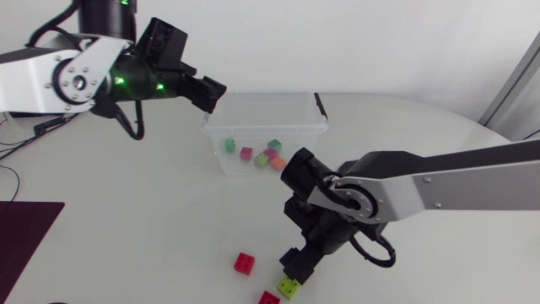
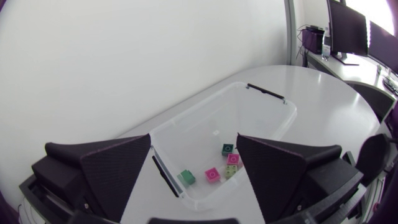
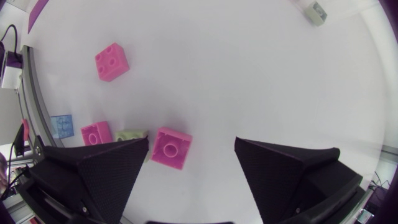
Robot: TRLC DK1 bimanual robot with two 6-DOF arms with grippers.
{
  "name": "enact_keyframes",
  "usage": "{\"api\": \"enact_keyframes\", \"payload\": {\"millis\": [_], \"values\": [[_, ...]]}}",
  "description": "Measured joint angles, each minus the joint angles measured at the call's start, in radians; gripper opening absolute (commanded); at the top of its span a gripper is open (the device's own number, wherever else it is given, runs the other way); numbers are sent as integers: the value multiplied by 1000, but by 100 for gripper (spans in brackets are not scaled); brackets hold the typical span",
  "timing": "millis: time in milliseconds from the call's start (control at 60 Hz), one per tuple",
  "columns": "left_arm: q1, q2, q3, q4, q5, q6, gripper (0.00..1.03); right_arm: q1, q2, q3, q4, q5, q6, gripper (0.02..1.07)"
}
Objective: Pick up the duplo bricks and place them in the container
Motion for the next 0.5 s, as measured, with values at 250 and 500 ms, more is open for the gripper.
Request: {"api": "enact_keyframes", "payload": {"millis": [250,500], "values": [[0,-313,-204,-261,128,174,98,14,63,13,0,0,7,82],[-105,-351,-373,-430,144,349,98,14,100,14,-4,-11,6,38]]}}
